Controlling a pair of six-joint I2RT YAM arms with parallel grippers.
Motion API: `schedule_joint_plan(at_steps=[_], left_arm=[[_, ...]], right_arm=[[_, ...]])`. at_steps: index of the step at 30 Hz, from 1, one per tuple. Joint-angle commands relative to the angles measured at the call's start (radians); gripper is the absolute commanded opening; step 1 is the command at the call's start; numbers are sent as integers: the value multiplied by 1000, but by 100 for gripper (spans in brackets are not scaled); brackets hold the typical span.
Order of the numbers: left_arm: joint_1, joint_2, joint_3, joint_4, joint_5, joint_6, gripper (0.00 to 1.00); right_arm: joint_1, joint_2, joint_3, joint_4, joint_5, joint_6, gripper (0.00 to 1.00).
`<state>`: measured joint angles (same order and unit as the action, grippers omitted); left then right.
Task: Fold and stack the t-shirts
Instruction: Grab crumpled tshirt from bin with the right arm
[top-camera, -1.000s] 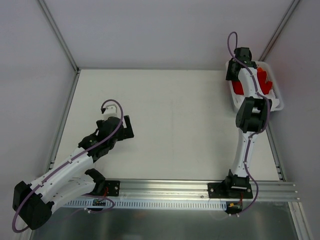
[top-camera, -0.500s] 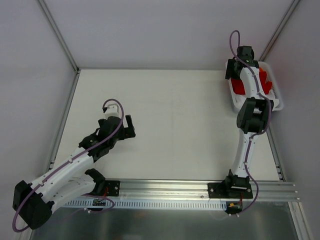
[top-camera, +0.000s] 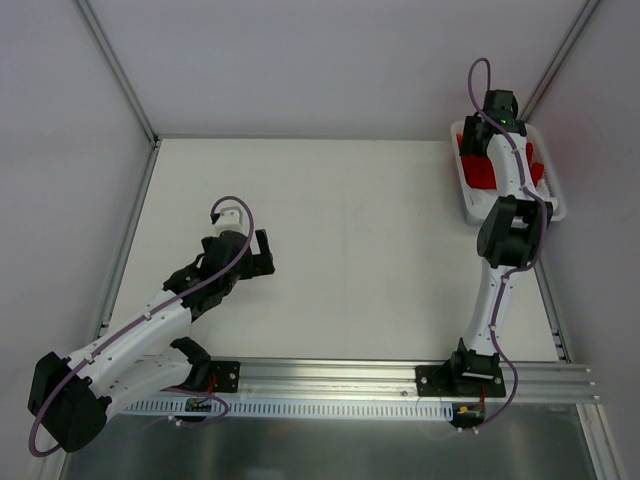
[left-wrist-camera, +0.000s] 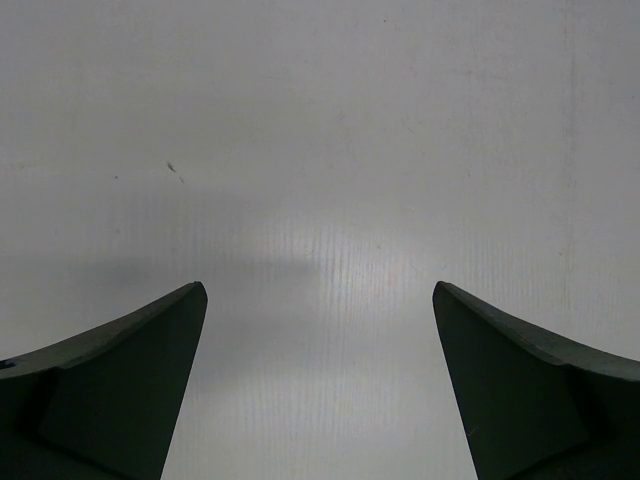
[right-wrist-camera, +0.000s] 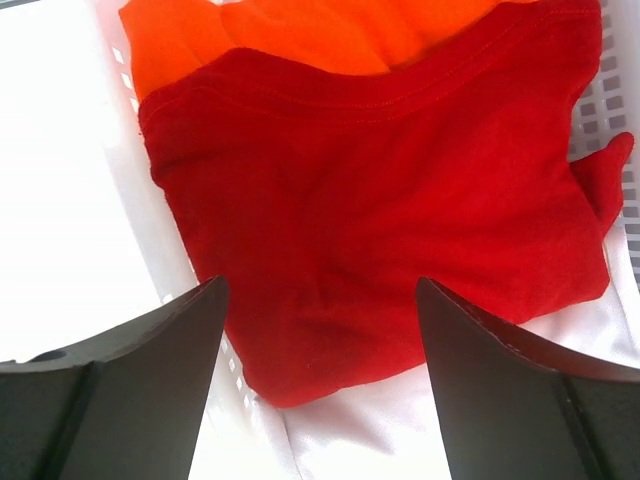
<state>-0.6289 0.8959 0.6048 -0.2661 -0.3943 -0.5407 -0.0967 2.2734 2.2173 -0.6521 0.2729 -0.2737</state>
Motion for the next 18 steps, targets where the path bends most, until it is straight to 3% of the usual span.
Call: schedule_joint_plan(at_steps=[1, 18], left_arm=[[0, -3, -11, 25, 8, 13, 99], [0, 57, -11, 59, 26, -4, 99]], right_arm=[[-5, -8, 39, -17, 6, -13, 80], [-8, 29, 67, -17, -86, 21, 81]])
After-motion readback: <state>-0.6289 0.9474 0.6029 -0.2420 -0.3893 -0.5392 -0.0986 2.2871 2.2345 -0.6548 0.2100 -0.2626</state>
